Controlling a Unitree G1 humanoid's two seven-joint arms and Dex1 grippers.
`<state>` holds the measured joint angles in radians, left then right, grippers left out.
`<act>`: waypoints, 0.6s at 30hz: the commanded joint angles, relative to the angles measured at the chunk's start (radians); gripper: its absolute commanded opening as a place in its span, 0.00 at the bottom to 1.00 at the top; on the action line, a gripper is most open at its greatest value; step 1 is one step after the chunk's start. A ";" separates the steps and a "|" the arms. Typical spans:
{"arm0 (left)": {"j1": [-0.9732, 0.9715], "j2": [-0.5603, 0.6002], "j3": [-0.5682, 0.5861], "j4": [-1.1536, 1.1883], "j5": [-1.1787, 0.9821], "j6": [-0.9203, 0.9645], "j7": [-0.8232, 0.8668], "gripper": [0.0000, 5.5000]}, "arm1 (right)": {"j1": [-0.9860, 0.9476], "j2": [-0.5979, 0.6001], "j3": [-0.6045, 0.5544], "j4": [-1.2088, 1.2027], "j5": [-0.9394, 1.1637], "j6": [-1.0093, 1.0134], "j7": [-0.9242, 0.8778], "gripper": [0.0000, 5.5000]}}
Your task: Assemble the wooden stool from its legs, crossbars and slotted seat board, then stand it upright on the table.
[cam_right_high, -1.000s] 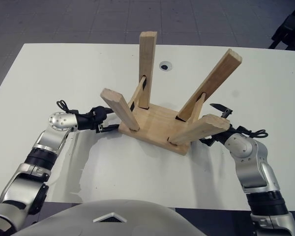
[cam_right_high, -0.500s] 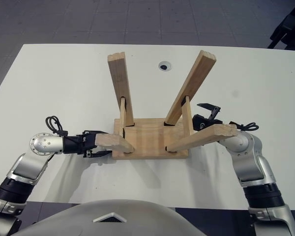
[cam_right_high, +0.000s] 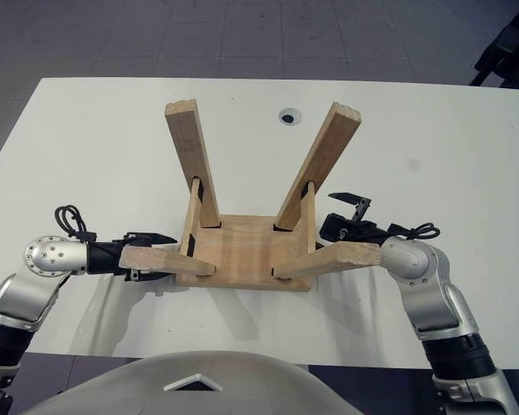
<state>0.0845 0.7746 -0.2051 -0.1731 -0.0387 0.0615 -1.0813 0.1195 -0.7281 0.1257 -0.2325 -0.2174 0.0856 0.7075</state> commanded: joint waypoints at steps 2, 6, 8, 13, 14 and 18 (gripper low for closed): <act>-0.048 -0.030 0.059 0.025 -0.049 -0.008 0.046 0.56 | -0.012 -0.031 -0.096 0.069 0.059 -0.020 -0.008 0.99; -0.124 -0.031 0.156 0.068 -0.154 0.053 0.046 0.56 | -0.004 -0.075 -0.219 0.104 0.135 -0.002 0.014 0.99; -0.155 -0.012 0.199 0.092 -0.220 0.078 0.008 0.60 | 0.018 -0.088 -0.266 0.111 0.180 0.015 0.033 1.00; -0.103 0.098 0.287 0.091 -0.312 0.094 -0.121 0.73 | 0.149 -0.156 -0.439 0.108 0.349 0.024 0.196 1.00; -0.090 0.114 0.302 0.092 -0.322 0.094 -0.139 0.76 | 0.174 -0.175 -0.473 0.114 0.383 0.023 0.240 1.00; -0.048 0.187 0.338 0.108 -0.331 0.080 -0.212 0.88 | 0.339 -0.248 -0.567 0.106 0.483 -0.017 0.477 1.00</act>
<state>0.0212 0.9183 0.1104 -0.0727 -0.3693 0.1496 -1.2603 0.4018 -0.9443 -0.4064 -0.1159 0.2391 0.0942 1.1054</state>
